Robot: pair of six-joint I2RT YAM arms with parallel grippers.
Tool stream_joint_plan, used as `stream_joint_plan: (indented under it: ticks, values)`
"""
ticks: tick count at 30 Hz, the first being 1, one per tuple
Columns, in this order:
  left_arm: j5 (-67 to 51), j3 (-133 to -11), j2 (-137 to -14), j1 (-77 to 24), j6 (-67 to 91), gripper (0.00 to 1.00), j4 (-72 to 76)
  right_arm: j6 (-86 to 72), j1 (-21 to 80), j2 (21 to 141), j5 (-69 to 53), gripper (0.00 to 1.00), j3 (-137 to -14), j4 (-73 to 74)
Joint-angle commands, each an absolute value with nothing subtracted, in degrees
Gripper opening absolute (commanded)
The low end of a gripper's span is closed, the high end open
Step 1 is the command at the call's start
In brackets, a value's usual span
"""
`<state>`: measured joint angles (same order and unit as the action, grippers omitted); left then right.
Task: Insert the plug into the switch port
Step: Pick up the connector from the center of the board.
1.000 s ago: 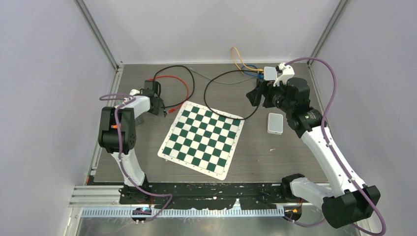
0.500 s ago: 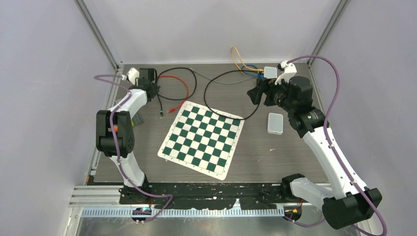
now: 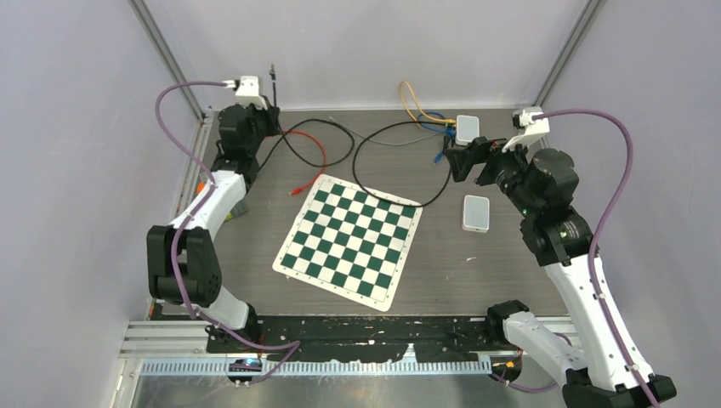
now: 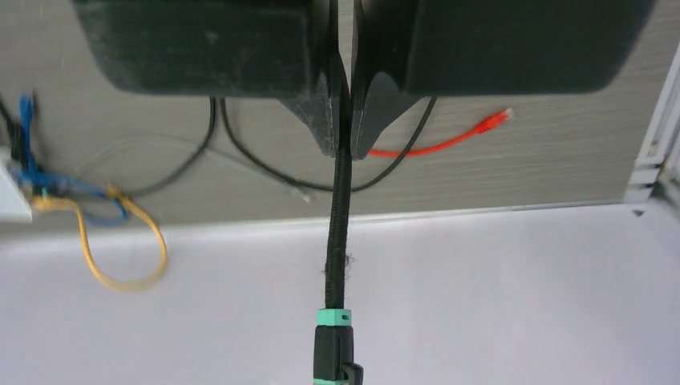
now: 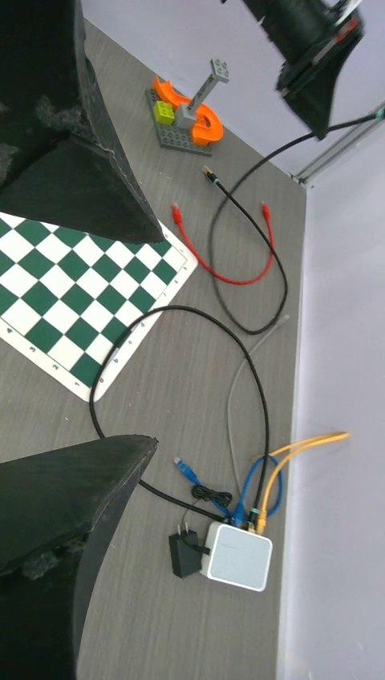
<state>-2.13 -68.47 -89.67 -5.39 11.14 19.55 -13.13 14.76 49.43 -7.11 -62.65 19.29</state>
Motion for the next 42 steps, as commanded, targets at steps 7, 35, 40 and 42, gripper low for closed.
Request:
stream_joint_plan:
  ticks: [7,35,40,42]
  values:
    - [-23.04,-62.12,-86.18,-12.45,-22.35,0.00,22.06,-11.66,14.52,53.95,-7.18,0.95,-65.03,12.41]
    - [-19.97,-53.61,-86.49,-28.01,-46.05,0.00,25.56,-45.41,20.94,88.66,-29.10,0.54,-71.81,-5.59]
    - [-20.15,-52.69,-86.31,-28.19,-46.51,0.00,26.35,-45.79,21.11,90.42,-28.48,0.50,-71.89,-6.61]
    - [-19.62,-51.98,-86.16,-28.21,-46.55,0.00,27.47,-46.19,21.05,91.00,-28.82,0.48,-71.89,-7.20]
